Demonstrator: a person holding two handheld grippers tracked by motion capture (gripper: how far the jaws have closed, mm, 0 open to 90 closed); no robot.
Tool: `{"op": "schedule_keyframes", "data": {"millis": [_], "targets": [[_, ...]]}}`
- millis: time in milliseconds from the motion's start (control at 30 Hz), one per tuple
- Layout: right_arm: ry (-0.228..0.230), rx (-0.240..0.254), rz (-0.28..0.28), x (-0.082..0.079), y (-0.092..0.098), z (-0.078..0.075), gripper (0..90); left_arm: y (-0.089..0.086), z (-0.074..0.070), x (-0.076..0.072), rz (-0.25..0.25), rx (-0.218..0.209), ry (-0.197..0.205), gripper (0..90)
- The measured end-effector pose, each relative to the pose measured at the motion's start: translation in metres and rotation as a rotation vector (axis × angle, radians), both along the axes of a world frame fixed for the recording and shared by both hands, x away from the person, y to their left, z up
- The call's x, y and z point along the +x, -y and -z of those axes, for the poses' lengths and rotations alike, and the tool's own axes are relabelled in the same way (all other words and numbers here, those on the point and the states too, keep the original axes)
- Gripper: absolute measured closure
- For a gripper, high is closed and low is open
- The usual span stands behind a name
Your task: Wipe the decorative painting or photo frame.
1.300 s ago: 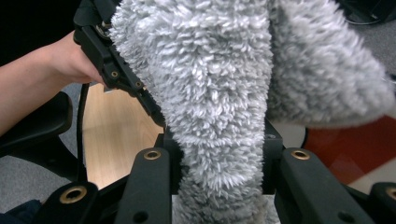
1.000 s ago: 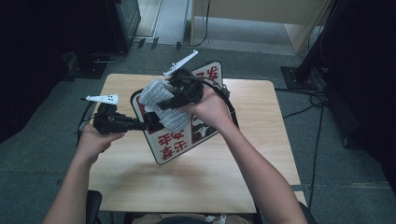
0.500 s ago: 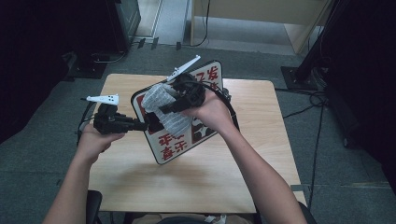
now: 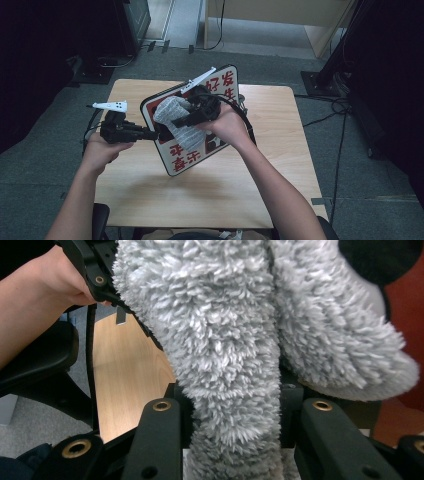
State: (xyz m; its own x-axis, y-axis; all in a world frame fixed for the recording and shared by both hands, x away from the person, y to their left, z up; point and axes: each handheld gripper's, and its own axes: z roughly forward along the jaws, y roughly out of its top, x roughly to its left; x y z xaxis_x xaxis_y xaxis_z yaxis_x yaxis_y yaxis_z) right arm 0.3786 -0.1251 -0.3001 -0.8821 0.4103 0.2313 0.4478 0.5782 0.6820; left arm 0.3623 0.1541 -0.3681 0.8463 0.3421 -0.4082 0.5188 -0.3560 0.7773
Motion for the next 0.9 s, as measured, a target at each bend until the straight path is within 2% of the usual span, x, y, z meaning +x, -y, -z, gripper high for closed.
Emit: {"op": "schedule_keyframes", "data": {"millis": [533, 900], "targets": [[-0.014, 0.018, -0.014, -0.003, 0.005, 0.022, 66.1, 0.000, 0.000, 0.000, 0.004, 0.003, 0.002, 76.3], [-0.040, 0.019, -0.011, -0.007, 0.007, 0.038, 65.7, 0.000, 0.000, 0.000, 0.006, 0.002, 0.002, 76.3]]}}
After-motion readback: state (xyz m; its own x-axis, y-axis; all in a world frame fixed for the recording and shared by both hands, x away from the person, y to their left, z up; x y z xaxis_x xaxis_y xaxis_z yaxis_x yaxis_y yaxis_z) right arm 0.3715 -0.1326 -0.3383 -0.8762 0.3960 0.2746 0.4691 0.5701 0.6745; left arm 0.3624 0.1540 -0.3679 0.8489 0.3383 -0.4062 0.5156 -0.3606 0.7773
